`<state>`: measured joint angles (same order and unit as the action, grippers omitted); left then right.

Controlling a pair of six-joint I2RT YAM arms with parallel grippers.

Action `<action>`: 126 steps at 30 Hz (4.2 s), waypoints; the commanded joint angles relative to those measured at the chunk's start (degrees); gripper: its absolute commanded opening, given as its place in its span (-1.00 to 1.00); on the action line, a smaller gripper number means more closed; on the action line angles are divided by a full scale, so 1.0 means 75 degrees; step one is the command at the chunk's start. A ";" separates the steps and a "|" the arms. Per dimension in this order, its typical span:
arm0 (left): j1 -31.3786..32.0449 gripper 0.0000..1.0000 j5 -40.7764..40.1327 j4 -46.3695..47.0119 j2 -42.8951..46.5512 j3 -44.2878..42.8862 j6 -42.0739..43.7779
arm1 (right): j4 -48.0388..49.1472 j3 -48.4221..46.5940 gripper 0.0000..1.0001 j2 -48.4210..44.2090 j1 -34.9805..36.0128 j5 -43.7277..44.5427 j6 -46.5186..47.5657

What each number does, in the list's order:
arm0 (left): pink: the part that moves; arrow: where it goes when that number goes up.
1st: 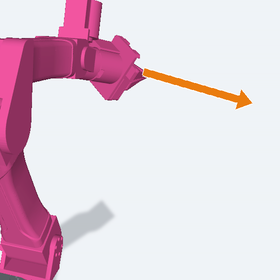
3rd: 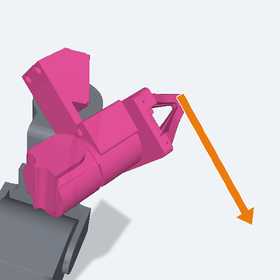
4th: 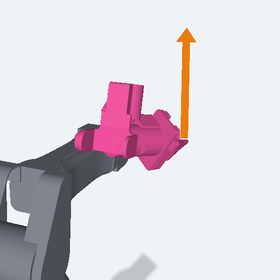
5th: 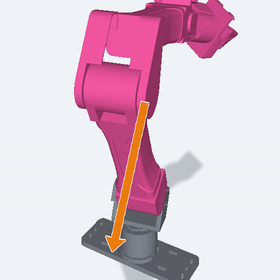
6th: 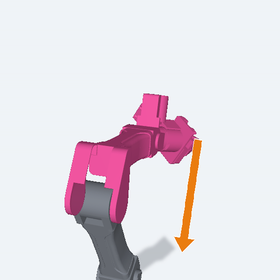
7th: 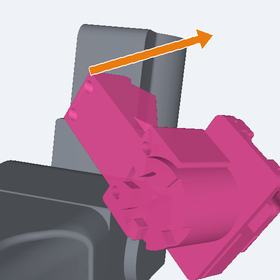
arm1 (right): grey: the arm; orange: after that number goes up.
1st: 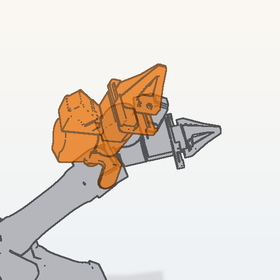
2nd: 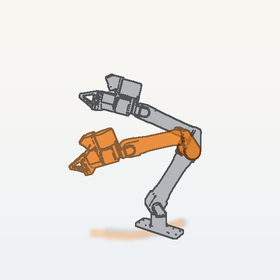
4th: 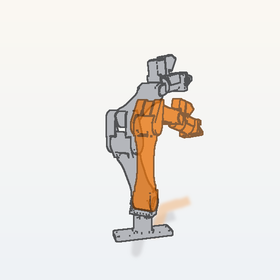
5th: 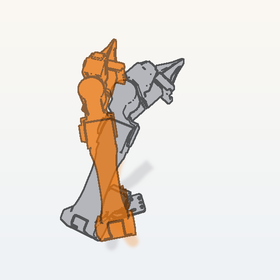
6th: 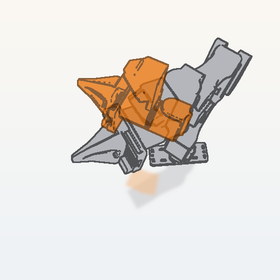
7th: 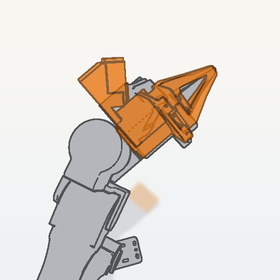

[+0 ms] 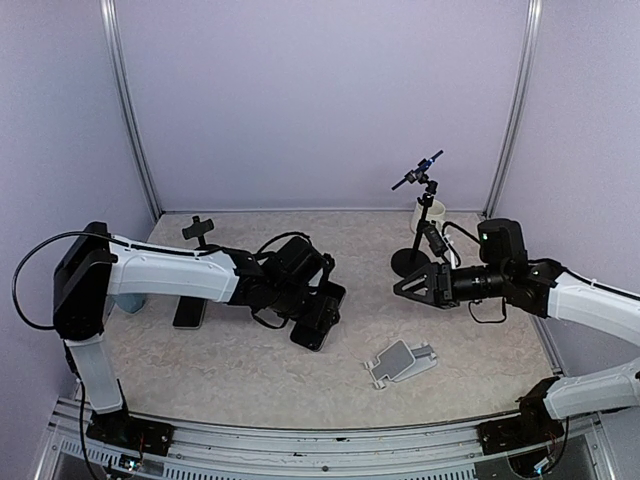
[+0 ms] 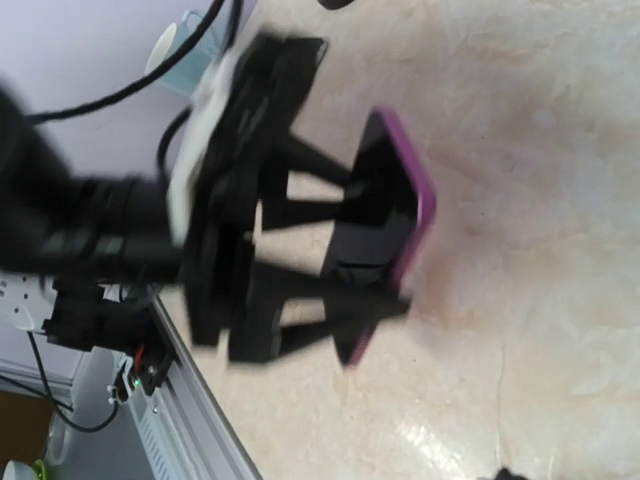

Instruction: Remove the phone from the phone stand

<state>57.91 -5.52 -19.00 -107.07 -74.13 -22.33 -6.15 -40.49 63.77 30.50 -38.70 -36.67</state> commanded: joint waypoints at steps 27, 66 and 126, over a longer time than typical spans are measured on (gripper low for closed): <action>-0.2413 -0.32 -0.1103 -0.1064 -0.0470 0.0284 -0.2377 | 0.0262 0.1509 0.31 -0.0847 -0.0082 0.0488 0.0069; -0.1642 0.98 -0.2190 -0.0033 0.0505 0.0299 -0.0743 | 0.0997 0.2824 0.16 -0.1221 -0.0074 0.0549 -0.1098; 0.1768 0.74 0.0499 0.2982 -0.1020 -0.0134 0.3690 | 0.1053 0.1543 -1.00 -0.0096 0.1326 0.1257 -0.1324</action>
<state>71.46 -2.15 6.09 -112.60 -72.51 3.92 0.80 -26.44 63.00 38.65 -28.62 -47.44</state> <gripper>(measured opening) 0.898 0.020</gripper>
